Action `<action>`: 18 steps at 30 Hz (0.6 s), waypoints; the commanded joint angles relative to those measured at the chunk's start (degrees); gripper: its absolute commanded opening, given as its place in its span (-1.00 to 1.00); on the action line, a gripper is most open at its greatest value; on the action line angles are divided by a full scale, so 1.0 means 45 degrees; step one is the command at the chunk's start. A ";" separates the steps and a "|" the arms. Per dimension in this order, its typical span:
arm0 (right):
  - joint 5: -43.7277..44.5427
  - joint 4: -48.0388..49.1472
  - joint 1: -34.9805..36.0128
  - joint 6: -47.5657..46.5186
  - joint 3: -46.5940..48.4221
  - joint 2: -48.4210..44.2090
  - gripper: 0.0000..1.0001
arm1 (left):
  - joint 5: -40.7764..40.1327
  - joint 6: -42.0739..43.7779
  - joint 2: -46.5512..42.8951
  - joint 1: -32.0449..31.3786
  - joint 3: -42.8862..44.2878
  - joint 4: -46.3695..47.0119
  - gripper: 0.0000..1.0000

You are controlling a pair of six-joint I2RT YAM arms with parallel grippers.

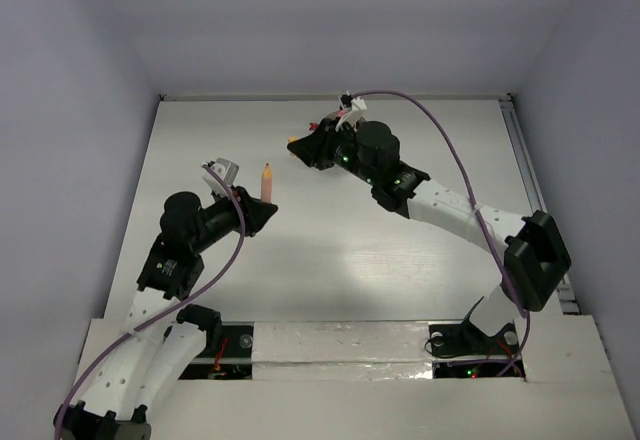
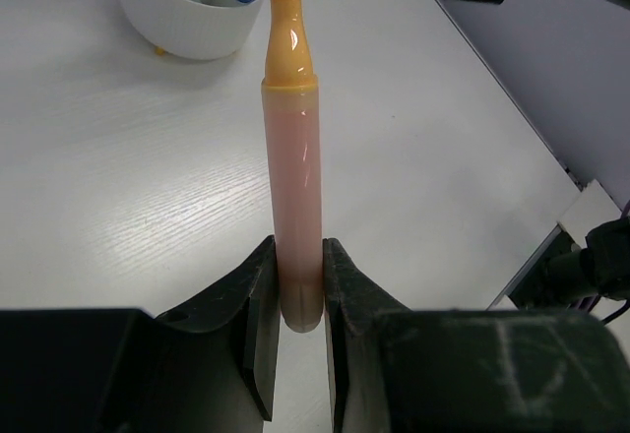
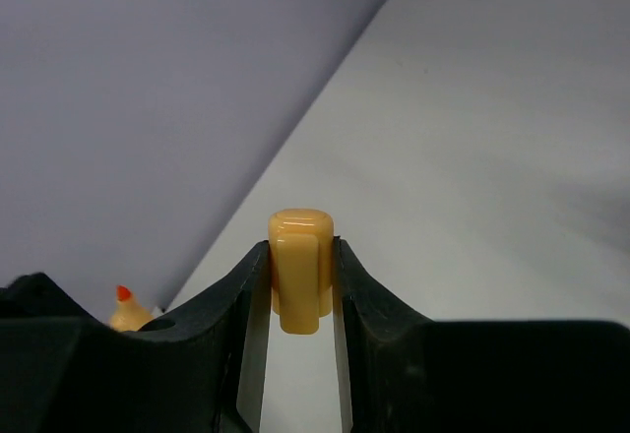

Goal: Sort the stationery into containers
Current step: Close the pen cap on the pen.

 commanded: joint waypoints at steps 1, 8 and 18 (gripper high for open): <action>-0.0173 0.2158 0.0430 0.0501 0.1135 0.0040 -1.00 | -0.0003 -0.0056 0.0097 0.0090 -0.0058 0.0503 -1.00; -0.0173 0.2570 0.0977 0.0598 0.1526 0.0392 -1.00 | 0.0036 -0.0036 0.0273 0.0090 -0.0058 0.0503 -1.00; 0.0060 0.2238 0.1721 0.0208 0.2152 0.0978 -1.00 | 0.0056 -0.0017 0.0078 0.0090 -0.0058 0.0523 -1.00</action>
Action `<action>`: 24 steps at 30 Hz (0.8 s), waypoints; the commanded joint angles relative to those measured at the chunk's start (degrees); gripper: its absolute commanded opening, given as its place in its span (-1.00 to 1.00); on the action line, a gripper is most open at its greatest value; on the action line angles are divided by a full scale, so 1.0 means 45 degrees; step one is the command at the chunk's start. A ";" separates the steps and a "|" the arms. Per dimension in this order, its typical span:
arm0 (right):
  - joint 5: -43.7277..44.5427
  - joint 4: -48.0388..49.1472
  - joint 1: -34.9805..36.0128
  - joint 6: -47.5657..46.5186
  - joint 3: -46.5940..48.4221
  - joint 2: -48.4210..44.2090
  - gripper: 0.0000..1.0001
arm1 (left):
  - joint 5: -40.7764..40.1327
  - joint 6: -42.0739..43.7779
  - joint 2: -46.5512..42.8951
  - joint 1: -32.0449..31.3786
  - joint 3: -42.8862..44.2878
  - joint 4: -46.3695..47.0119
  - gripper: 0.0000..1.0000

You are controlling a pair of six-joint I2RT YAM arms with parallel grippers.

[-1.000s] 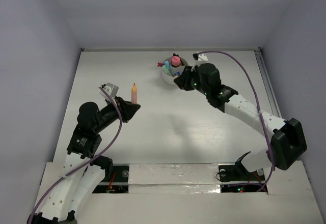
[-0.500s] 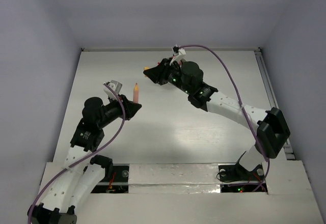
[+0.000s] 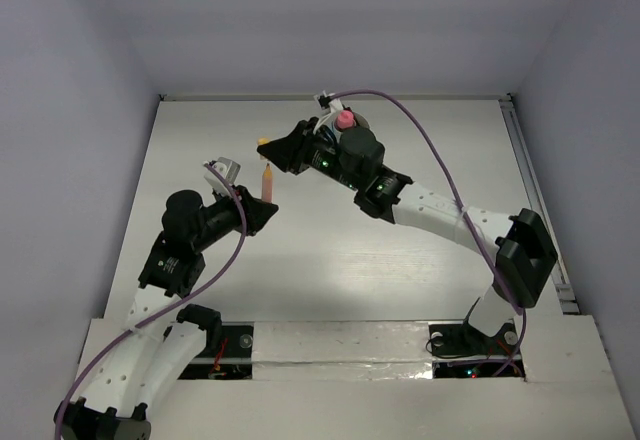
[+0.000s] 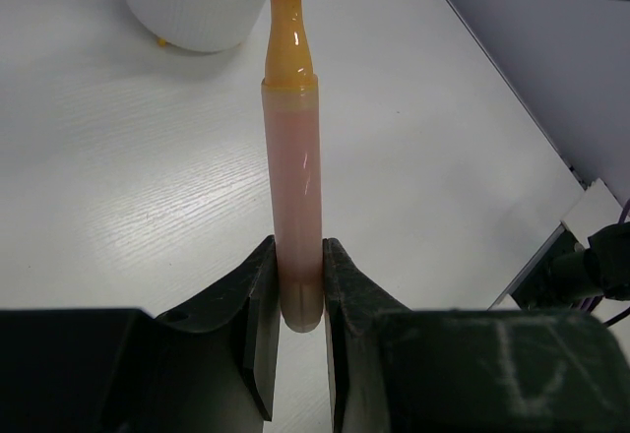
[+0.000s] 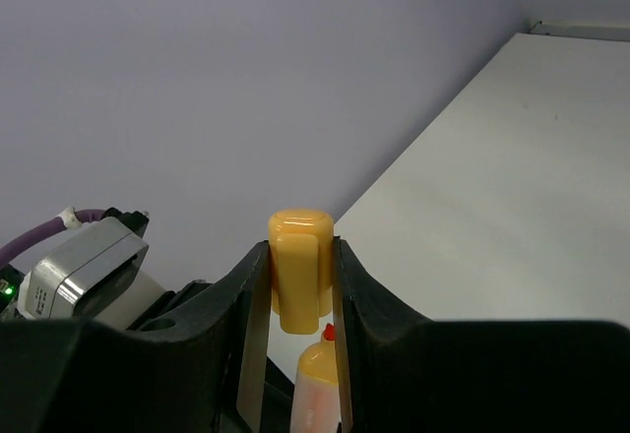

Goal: Sort the stationery into containers
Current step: Close the pen cap on the pen.

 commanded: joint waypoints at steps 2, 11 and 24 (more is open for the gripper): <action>0.0163 0.0475 0.0195 -0.0254 0.0734 0.0182 -1.00 | 0.0080 -0.0017 -0.0282 0.0090 -0.0058 0.0528 -1.00; 0.0632 0.0338 0.0313 -0.0468 0.0656 0.0221 -1.00 | -0.0037 0.0003 -0.0380 0.0090 -0.0038 0.0489 -1.00; 0.0593 0.0396 0.0430 -0.0410 0.0344 0.0163 -1.00 | -0.0135 0.0003 -0.0477 0.0090 -0.0038 0.0489 -1.00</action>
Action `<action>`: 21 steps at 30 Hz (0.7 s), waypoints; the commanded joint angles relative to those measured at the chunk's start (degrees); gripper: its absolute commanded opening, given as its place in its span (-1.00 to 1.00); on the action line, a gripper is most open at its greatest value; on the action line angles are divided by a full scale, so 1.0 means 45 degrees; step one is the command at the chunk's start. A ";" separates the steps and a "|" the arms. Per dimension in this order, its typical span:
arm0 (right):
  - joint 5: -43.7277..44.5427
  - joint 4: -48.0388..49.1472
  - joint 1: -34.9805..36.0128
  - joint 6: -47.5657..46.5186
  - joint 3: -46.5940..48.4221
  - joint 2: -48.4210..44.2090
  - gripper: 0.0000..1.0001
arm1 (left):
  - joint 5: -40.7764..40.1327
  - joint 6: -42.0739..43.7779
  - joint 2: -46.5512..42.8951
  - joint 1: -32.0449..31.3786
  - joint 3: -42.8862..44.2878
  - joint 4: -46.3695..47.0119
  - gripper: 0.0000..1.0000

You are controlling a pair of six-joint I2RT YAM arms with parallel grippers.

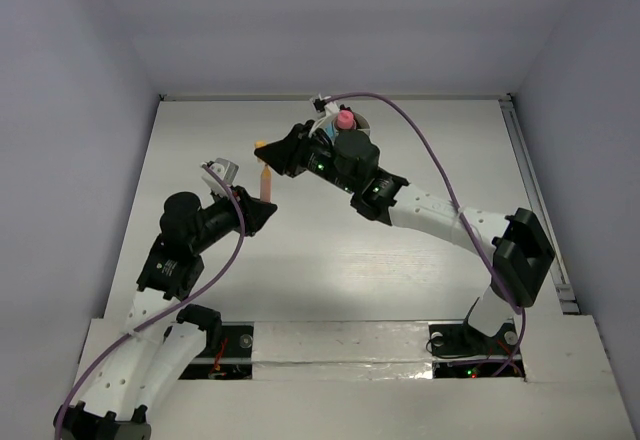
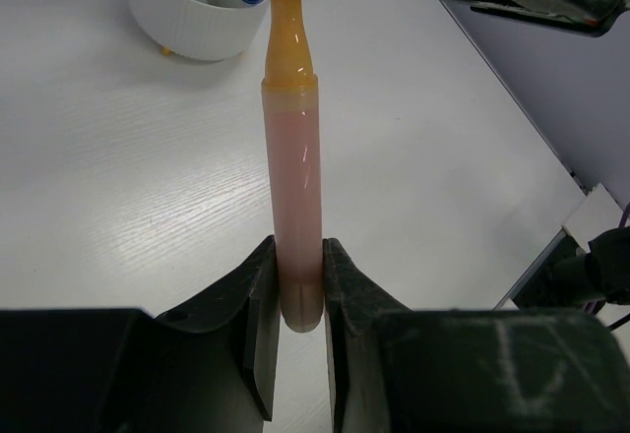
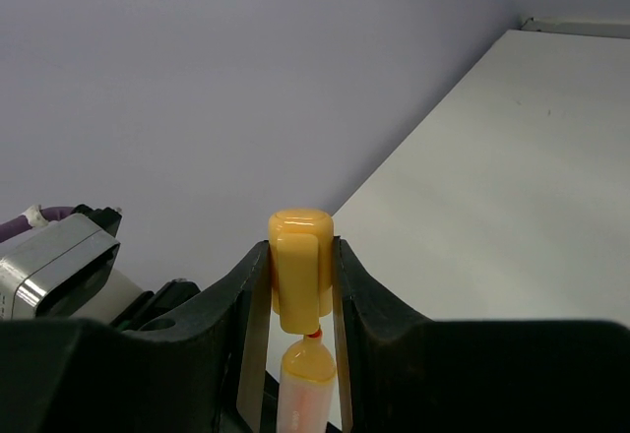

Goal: Sort the stationery into containers
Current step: Close the pen cap on the pen.

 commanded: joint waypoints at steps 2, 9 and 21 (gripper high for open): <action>0.0166 0.0498 0.0254 -0.0153 0.0168 -0.0085 -1.00 | -0.0082 0.0003 -0.0234 0.0090 -0.0019 0.0450 -1.00; 0.0439 0.0654 0.0392 -0.0113 -0.0183 -0.0183 -1.00 | -0.0316 0.0003 -0.0449 0.0090 0.0001 0.0411 -1.00; 0.1219 0.1669 0.0744 0.0082 -0.1023 -0.0300 -1.00 | -0.0667 0.0041 -0.0683 0.0090 0.0040 0.0352 -1.00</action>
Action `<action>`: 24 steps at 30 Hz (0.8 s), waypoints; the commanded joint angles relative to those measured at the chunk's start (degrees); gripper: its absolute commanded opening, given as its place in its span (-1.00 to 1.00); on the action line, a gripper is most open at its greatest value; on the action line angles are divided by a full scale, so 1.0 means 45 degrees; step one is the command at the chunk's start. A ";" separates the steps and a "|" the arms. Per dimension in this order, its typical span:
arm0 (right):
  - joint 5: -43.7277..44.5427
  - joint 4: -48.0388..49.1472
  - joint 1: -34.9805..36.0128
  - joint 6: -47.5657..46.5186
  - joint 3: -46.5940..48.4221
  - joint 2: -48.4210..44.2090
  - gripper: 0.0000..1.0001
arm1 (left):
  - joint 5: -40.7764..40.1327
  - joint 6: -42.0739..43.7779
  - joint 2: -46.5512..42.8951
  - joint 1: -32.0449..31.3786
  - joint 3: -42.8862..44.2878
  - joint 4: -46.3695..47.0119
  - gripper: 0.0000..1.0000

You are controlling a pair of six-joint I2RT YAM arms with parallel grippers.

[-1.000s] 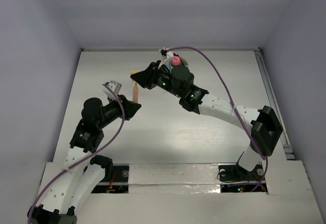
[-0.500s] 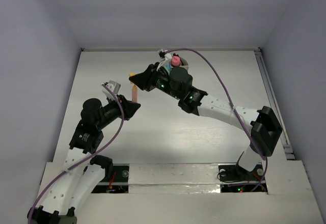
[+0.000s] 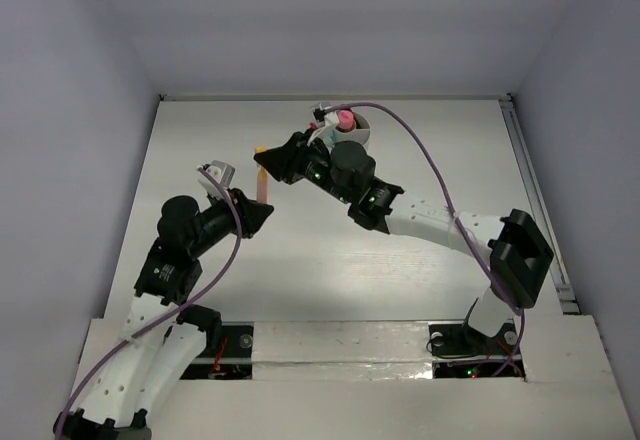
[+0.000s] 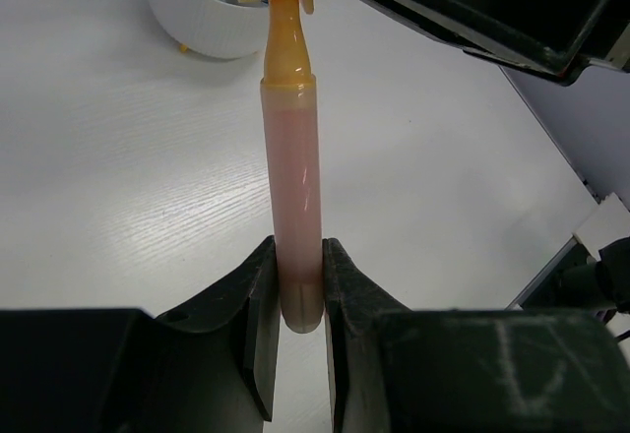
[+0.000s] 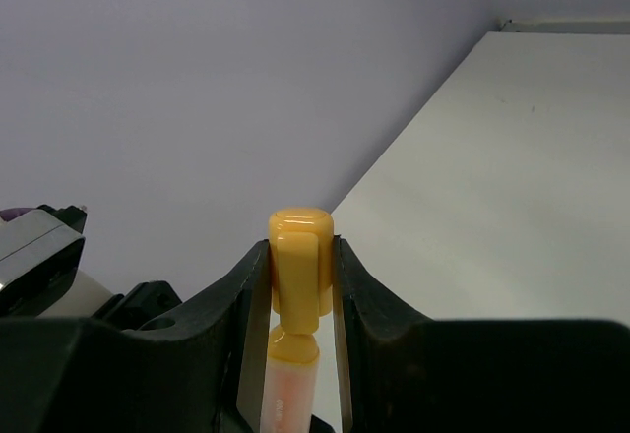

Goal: Sort the stationery into containers
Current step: Close the pen cap on the pen.

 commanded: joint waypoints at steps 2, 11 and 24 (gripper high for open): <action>0.0842 0.0947 0.0248 -0.0035 -0.0368 -0.0276 -1.00 | -0.0177 0.0037 -0.0232 0.0090 0.0059 0.0775 -1.00; 0.0688 0.1240 0.0618 0.0297 -0.0758 -0.0296 -1.00 | -0.0470 0.0017 -0.0271 0.0090 0.0099 0.0658 -1.00; 0.0687 0.1747 0.1420 0.1350 -0.1696 -0.0667 -1.00 | -0.0822 0.0076 -0.0505 0.0206 0.0157 0.0599 -1.00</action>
